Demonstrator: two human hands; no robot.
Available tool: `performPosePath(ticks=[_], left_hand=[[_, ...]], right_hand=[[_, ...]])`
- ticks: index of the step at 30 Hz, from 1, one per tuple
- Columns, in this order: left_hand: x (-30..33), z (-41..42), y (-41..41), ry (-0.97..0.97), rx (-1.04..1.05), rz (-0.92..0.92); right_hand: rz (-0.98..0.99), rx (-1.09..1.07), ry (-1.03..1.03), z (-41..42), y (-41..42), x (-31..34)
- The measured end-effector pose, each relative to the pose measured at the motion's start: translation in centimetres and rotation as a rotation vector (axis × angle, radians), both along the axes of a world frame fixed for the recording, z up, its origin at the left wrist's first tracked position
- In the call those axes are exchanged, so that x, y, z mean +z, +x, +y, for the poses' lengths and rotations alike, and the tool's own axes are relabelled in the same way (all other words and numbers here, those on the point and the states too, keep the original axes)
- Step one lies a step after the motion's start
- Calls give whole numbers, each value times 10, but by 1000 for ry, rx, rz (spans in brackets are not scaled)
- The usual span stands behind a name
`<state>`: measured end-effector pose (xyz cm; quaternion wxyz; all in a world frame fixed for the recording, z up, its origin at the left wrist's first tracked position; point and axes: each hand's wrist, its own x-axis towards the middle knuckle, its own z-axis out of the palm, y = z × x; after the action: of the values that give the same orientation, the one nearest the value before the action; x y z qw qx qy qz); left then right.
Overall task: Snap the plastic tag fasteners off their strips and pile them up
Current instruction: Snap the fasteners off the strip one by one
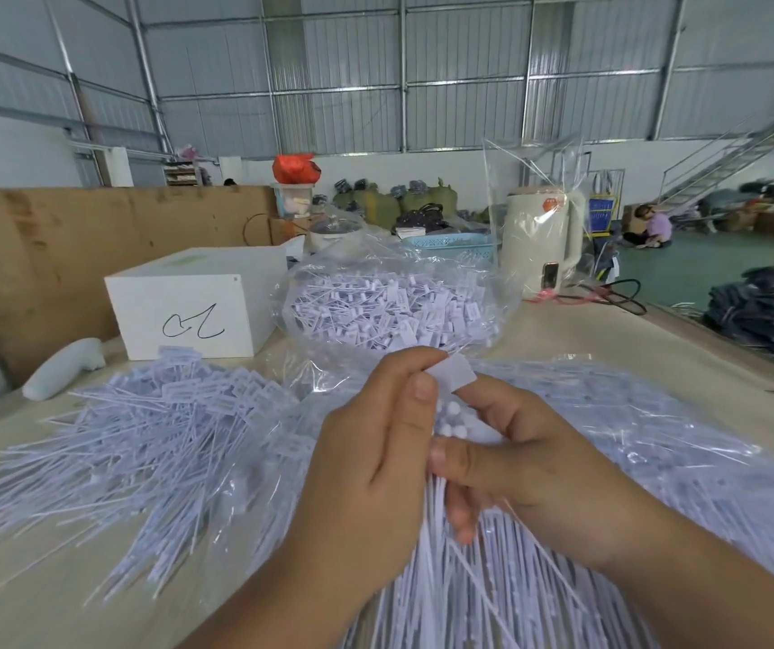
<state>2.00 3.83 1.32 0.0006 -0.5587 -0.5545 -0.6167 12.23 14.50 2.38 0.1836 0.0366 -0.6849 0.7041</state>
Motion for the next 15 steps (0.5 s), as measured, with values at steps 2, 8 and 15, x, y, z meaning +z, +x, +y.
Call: performPosePath(ticks=[2,8,15], left_hand=[[2,-1,3,-17,-63,-113],[1,11,8,-7,-223,-517],[-10,6,6,-124,-312,-544]], right_hand=[[-2,-20,-28,-1,-1,0],[30,7,-146,-9,-5,-6],[85,-205,-222,-16,-12,-8]])
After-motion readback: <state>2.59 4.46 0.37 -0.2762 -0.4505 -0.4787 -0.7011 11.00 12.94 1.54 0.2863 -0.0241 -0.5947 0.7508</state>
